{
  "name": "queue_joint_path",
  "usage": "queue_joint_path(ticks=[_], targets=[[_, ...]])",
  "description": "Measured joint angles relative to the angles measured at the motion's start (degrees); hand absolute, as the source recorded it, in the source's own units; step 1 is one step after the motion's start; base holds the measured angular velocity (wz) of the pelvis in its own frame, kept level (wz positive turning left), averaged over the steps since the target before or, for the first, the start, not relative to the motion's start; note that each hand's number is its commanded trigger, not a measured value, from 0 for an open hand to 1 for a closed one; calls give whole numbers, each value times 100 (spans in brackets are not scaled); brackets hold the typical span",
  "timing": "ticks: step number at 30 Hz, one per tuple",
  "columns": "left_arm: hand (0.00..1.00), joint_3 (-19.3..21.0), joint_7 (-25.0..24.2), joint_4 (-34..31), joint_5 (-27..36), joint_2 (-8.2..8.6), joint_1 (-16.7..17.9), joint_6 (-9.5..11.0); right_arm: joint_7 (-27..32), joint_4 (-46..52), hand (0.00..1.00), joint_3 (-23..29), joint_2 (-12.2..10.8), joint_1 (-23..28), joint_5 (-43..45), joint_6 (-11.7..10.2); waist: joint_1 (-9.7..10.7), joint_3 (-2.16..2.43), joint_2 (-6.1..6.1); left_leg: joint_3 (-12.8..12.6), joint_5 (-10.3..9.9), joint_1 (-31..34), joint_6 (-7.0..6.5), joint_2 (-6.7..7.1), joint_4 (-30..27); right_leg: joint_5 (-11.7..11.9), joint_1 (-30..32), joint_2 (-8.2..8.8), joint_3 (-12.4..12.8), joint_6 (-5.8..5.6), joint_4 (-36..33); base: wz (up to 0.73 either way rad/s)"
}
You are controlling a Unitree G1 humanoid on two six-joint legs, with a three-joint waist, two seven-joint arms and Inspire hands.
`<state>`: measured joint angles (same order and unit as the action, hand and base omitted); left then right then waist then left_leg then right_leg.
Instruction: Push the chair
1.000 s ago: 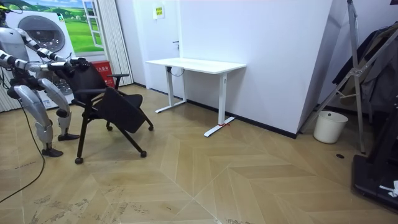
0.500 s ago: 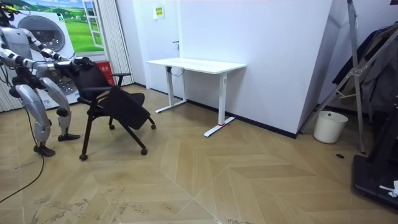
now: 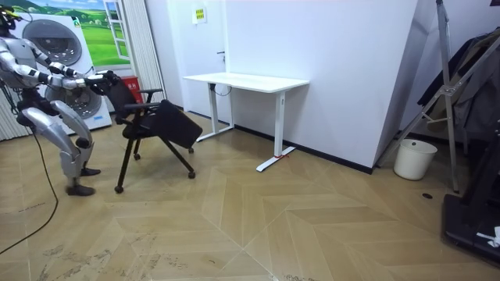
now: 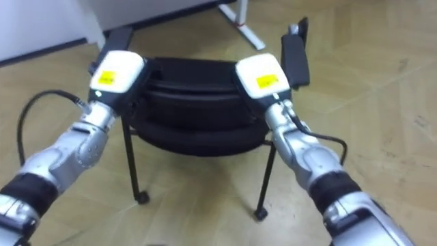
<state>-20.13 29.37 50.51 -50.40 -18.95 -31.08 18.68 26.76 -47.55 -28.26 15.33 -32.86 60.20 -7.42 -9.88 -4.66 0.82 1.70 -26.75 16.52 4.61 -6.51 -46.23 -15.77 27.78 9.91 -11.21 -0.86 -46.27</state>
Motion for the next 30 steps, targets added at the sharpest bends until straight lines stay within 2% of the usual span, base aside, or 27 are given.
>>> queue_joint_path(ticks=[1,2,3,5,7,9,10,11,12,13,14,16,17,18,19,20,21,23,24,25,26,28,30], targets=[[100,27,53,-27,35,-47,66,1,-42,-18,100,4,-29,-51,86,-6,-38,65,96,53,-30,19,92,-14,-24,-45,-25,-69,-63,239,-90,37],[100,63,100,-35,73,-37,65,-3,-114,-38,100,3,-22,-170,86,-11,-61,54,0,164,-35,29,184,-92,-21,-108,-48,-154,-157,388,-116,29],[100,80,119,-25,92,-18,63,-18,-148,-73,100,-2,-21,-235,90,-20,-78,52,-28,210,-16,30,222,-116,-6,-133,-55,-176,-204,433,-119,17],[100,106,186,-22,117,51,62,-95,-254,-205,100,-20,-13,-390,90,-95,-158,57,-36,137,16,-3,275,-268,118,-244,-55,-210,-319,575,-169,16],[100,123,293,-25,113,43,74,-94,-320,-189,100,-18,-9,-448,109,-131,-192,65,2,132,52,0,338,-290,205,-328,-17,-209,-351,619,-232,13],[100,125,375,-35,109,21,60,-94,-345,-154,100,-18,-4,-532,117,-135,-173,52,41,127,69,28,349,-293,38,-456,22,-159,-395,654,-392,20],[100,72,409,-22,105,6,61,-98,-357,-153,100,-10,0,-506,75,-138,-99,41,75,134,98,121,298,-309,-232,-581,-16,-97,-471,656,-527,37],[100,-19,437,-18,99,1,29,-126,-359,-155,100,11,-1,-413,33,-145,-63,35,95,137,177,240,170,-355,-650,-699,-96,-96,-523,656,-640,38],[100,-67,446,-18,90,0,26,-136,-358,-156,100,42,0,-398,26,-163,-61,37,102,140,232,304,114,-382,-873,-755,-119,-98,-548,652,-687,26],[100,-167,486,-13,90,3,24,-180,-357,-162,100,53,14,-331,-30,-195,-56,31,112,156,363,442,-13,-415,-1281,-857,-217,-97,-589,639,-779,21],[100,-270,509,-14,101,31,32,-241,-339,-162,100,54,48,-213,-114,-212,-42,32,117,245,538,615,-54,-394,-1664,-920,-282,-96,-608,618,-841,22],[100,-417,544,-9,125,67,16,-326,-308,-192,100,82,93,-150,-177,-254,15,28,111,337,838,840,-83,-354,-2104,-985,-386,-98,-600,584,-938,23],[100,-492,551,14,128,78,28,-363,-276,-194,100,122,114,-65,-190,-260,29,35,104,336,914,888,-60,-345,-2248,-1008,-439,-124,-536,551,-963,23],[100,-522,555,14,128,102,26,-383,-249,-184,100,137,131,-27,-197,-267,44,20,83,335,946,903,-71,-326,-2286,-1017,-456,-142,-490,534,-963,27],[100,-562,559,15,130,159,32,-427,-228,-154,100,145,189,37,-217,-290,107,35,115,324,955,910,-74,-244,-2292,-1027,-460,-172,-353,511,-963,40],[100,-596,561,27,129,201,41,-445,-204,-151,100,145,239,43,-221,-312,186,26,121,270,954,911,-74,-162,-2267,-1045,-461,-233,-139,474,-963,47],[100,-623,561,53,129,228,42,-446,-176,-149,100,141,265,74,-242,-313,228,33,138,202,925,910,-74,-130,-2233,-1048,-452,-266,-8,449,-960,56],[100,-740,558,94,128,371,0,-480,-18,-133,100,67,411,193,-353,-359,359,15,240,-138,677,931,-79,155,-1489,-1002,-352,-410,657,301,-932,38],[100,-752,558,85,128,406,-28,-491,10,-133,100,62,466,194,-360,-383,370,25,235,-237,663,954,-93,196,-1201,-975,-328,-458,783,252,-909,0],[100,-764,563,83,131,479,-50,-505,88,-134,100,18,576,221,-378,-392,369,47,151,-344,655,984,-108,242,-654,-914,-265,-565,984,142,-860,-47],[100,-764,568,85,153,513,-51,-514,154,-177,100,10,637,194,-382,-390,291,41,30,-493,634,989,-298,234,-558,-841,-171,-596,1176,7,-862,-65],[100,-734,571,91,194,513,-63,-543,223,-273,100,-38,615,87,-359,-386,243,98,-1,-725,550,986,-447,255,-550,-746,-59,-518,1268,-155,-827,-57],[100,-711,520,97,186,479,-118,-572,226,-344,100,-8,515,29,-369,-367,343,98,41,-872,499,1000,-541,319,-533,-661,-63,-344,1251,-286,-770,-4]])
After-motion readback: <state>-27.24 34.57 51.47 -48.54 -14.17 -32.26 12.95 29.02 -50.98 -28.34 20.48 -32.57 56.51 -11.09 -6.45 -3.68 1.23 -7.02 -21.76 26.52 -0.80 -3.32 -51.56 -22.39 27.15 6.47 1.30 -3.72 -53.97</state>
